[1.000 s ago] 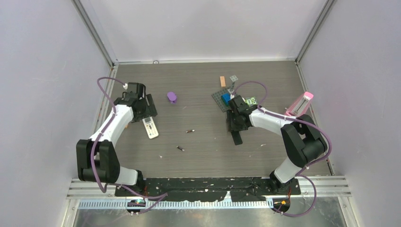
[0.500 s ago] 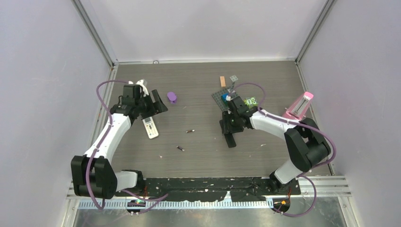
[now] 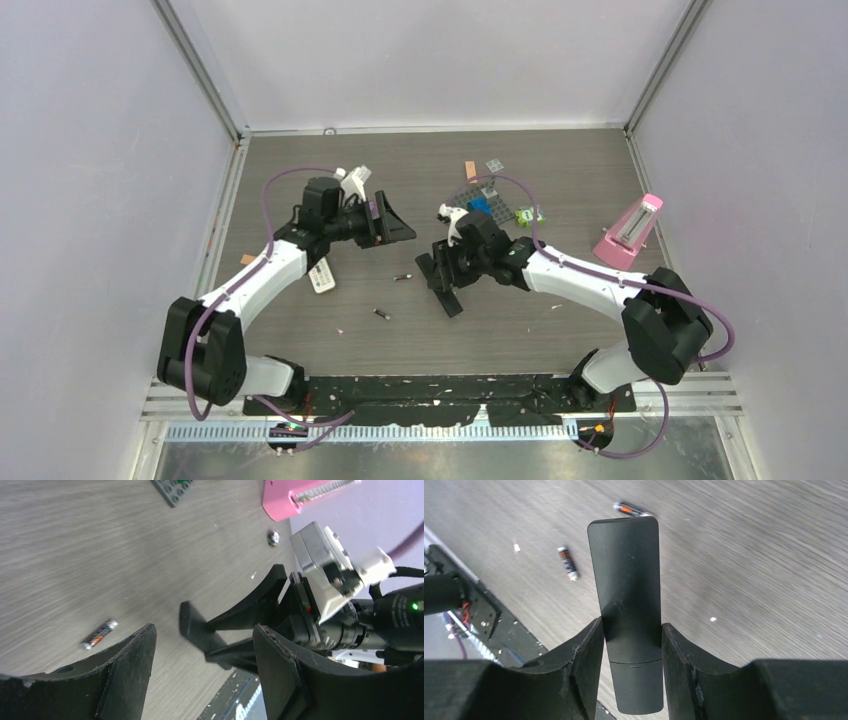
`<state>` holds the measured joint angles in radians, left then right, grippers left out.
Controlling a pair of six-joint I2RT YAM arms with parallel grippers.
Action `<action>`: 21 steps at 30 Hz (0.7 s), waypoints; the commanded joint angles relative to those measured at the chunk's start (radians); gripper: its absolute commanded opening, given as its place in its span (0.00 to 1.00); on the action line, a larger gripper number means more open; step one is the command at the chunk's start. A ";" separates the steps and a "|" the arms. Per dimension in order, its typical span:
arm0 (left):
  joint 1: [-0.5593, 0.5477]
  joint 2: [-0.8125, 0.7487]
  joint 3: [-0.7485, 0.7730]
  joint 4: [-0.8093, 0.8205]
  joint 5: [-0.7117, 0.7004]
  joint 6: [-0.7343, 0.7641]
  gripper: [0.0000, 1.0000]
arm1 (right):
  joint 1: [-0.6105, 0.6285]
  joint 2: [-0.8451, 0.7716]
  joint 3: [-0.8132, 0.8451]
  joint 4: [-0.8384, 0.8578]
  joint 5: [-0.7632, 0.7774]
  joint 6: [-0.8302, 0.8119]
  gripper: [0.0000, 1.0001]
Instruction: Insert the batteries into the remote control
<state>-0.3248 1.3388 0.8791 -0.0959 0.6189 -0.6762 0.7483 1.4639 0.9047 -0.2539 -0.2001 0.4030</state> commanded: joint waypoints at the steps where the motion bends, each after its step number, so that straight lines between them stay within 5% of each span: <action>1: -0.035 0.032 -0.012 0.141 0.075 -0.066 0.71 | 0.047 -0.049 0.063 0.093 -0.035 0.016 0.34; 14: -0.088 0.088 -0.030 0.127 0.099 -0.084 0.60 | 0.064 -0.064 0.074 0.157 -0.019 0.064 0.33; 21: -0.091 0.099 -0.034 0.125 0.116 -0.097 0.43 | 0.063 -0.058 0.073 0.182 0.015 0.087 0.33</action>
<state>-0.4122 1.4353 0.8482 -0.0105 0.6964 -0.7597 0.8062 1.4349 0.9337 -0.1379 -0.2180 0.4690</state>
